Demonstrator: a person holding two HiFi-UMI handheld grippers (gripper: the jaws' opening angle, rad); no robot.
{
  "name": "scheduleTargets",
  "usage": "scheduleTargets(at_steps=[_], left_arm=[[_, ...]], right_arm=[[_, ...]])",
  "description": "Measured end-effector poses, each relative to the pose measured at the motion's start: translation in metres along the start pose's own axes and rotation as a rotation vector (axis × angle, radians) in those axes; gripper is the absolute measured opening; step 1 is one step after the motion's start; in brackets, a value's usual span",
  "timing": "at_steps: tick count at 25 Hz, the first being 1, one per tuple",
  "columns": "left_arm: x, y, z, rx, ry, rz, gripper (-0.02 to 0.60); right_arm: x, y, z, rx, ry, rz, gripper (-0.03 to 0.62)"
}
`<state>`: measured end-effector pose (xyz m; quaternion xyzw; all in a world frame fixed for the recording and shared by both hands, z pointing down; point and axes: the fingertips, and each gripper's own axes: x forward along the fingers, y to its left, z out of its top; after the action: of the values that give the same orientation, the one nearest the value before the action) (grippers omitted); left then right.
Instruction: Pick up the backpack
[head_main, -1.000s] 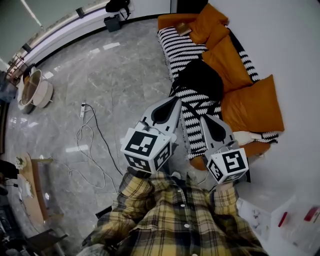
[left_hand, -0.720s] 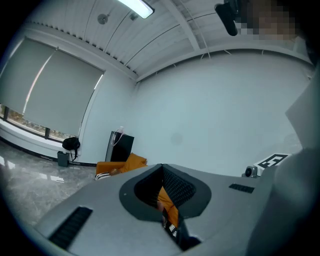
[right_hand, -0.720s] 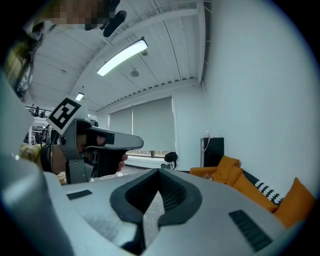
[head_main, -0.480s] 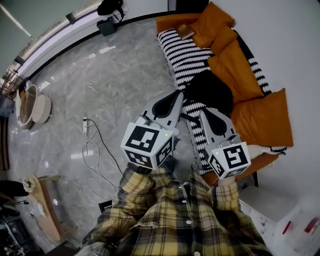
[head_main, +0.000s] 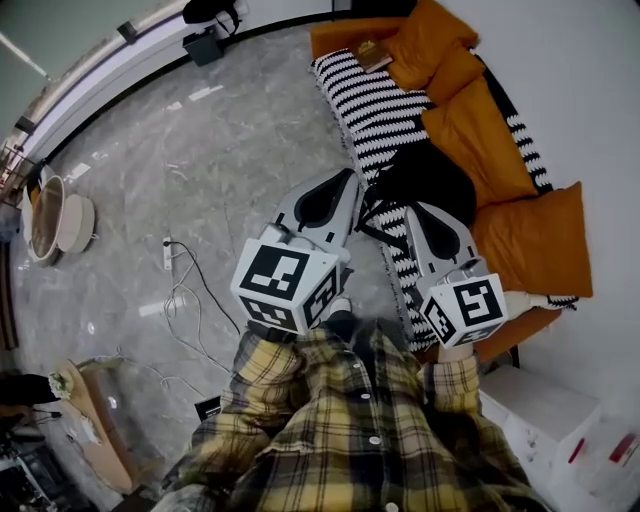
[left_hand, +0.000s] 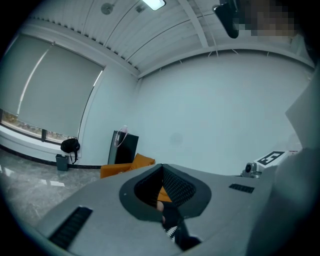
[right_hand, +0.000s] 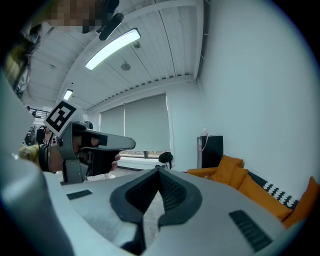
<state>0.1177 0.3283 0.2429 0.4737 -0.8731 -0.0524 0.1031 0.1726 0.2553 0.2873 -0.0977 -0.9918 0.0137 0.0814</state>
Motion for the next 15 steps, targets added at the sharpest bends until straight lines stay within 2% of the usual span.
scheduleTargets(at_steps=[6, 15], left_arm=[[-0.001, 0.024, -0.008, -0.021, 0.008, 0.026, 0.018], [0.030, 0.064, -0.002, -0.016, 0.001, 0.051, 0.018]], right_arm=[[0.015, 0.002, -0.008, 0.007, 0.021, 0.004, 0.015], [0.058, -0.027, -0.016, 0.022, 0.040, -0.007, 0.015]])
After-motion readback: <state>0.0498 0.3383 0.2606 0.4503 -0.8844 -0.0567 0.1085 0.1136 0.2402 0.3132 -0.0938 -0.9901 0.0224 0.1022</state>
